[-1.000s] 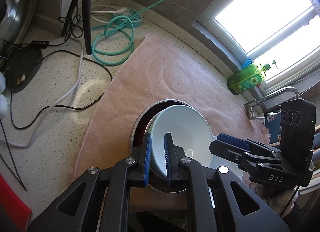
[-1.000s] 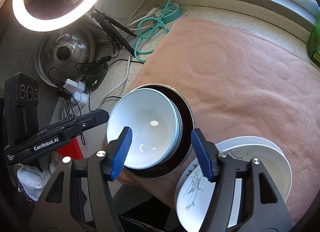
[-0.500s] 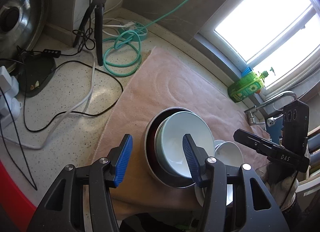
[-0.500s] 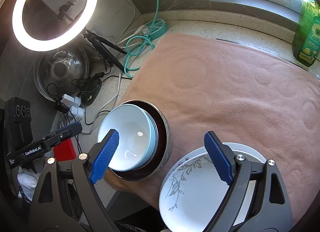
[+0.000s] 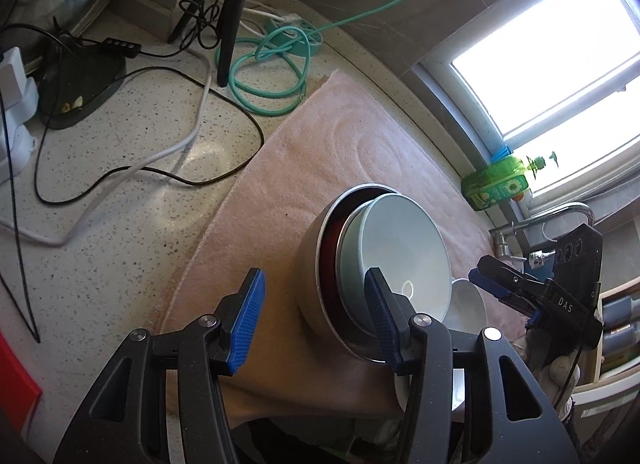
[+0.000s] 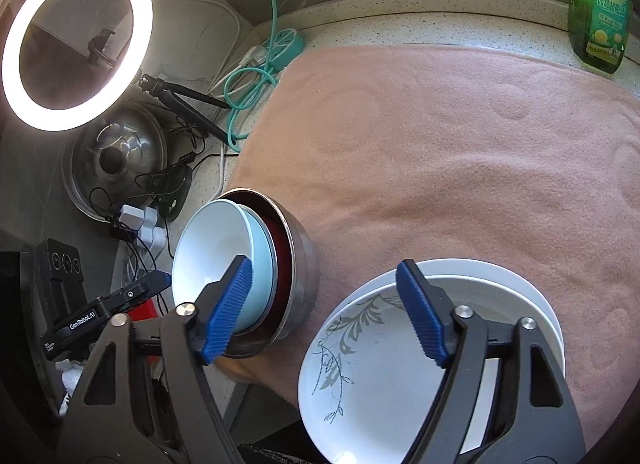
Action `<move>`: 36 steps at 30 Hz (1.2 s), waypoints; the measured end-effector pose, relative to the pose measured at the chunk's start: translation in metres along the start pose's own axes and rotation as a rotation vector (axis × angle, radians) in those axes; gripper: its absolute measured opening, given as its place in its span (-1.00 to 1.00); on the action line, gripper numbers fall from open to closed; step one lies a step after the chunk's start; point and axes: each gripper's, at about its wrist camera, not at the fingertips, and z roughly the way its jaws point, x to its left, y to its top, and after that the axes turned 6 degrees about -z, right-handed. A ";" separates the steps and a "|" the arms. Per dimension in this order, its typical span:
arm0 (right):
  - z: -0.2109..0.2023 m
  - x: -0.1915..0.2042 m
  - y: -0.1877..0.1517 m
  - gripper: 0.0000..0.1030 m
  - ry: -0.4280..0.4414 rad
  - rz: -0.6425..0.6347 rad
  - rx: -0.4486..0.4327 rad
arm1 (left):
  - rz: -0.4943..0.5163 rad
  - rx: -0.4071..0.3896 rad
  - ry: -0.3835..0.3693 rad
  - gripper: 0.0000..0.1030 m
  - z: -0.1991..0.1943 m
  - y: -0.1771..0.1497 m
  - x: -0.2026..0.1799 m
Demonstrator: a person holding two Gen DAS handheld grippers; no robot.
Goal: Organize plates and bowls
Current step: 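Close both grippers on the rim of the nested bowl stack and lift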
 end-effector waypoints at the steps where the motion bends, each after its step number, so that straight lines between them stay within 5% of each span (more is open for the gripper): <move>1: 0.002 -0.001 -0.001 0.15 0.006 0.006 0.007 | -0.001 -0.002 0.001 -0.06 0.001 0.000 0.001; 9: 0.011 0.003 0.000 -0.05 0.030 0.005 0.034 | -0.012 0.014 -0.007 -0.54 0.009 0.001 0.004; 36: 0.034 0.016 -0.001 -0.76 0.045 -0.029 0.095 | -0.001 0.061 -0.009 -0.78 0.030 0.000 0.002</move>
